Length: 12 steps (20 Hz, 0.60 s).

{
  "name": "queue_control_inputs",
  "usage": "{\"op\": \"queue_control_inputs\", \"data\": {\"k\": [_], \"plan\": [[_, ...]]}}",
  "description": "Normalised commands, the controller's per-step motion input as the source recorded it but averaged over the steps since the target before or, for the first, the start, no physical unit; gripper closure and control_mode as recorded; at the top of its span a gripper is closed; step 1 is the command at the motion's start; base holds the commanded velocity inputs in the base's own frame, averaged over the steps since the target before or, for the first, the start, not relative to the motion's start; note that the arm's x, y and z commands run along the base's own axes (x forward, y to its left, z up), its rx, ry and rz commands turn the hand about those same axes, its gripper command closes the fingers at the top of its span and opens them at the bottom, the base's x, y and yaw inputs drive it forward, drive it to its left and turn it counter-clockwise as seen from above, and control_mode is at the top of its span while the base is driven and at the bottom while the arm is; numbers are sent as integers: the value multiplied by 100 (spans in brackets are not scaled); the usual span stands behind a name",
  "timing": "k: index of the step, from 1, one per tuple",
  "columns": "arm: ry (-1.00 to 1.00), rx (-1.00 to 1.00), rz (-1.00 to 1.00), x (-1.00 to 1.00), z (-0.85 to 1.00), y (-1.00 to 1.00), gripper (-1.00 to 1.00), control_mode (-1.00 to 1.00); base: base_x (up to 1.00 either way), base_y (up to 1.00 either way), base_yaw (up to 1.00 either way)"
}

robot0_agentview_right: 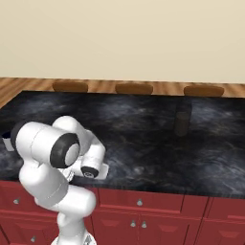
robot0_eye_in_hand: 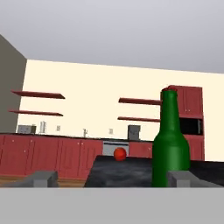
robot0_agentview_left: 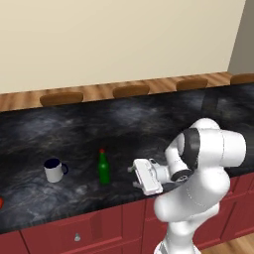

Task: Open the cabinet directly in front. Then move the beer and the mug to the dining counter with the jar on it.

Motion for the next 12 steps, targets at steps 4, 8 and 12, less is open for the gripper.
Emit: {"op": "queue_control_inputs", "data": {"k": [4,8,12], "plan": [[-3,2,-12,-100,17,-100,-100,-100,0,0,0],[-29,12,-15,-100,98,-92,-100,-100,0,0,0],[-31,9,-3,-71,100,-37,-100,-100,0,0,0]]}}
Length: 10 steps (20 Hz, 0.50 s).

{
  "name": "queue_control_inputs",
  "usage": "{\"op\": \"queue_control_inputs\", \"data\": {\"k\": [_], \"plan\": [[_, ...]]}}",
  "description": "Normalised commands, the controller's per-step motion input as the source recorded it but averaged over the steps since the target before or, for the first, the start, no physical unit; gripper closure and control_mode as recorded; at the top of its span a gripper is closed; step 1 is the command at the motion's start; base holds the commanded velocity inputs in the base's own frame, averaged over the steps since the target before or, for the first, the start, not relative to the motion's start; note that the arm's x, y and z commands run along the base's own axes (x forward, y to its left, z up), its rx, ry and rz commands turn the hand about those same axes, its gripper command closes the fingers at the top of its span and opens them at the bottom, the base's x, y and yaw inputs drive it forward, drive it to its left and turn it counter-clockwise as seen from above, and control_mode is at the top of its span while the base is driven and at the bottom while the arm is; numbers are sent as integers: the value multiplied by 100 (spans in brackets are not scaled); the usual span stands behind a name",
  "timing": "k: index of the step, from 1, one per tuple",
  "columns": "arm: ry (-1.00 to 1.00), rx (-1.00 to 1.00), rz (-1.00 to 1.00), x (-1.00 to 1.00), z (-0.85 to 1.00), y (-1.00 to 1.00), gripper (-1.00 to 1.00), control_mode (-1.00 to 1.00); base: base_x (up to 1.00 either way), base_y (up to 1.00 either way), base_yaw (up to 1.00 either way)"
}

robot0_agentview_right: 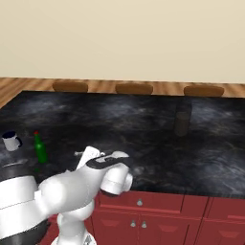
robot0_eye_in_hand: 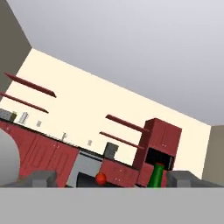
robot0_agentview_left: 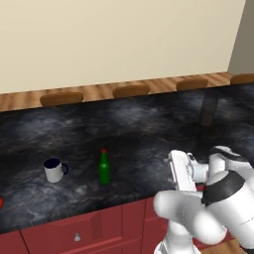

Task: Open the cabinet directly in front. Then move the beer and the mug to the dining counter with the jar on it.

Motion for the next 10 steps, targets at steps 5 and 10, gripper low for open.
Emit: {"op": "queue_control_inputs", "data": {"k": [5,10], "plan": [[-26,8,0,-68,100,-19,-100,-100,0,0,0],[-36,26,-1,-76,100,-74,-100,-100,0,0,0]]}}
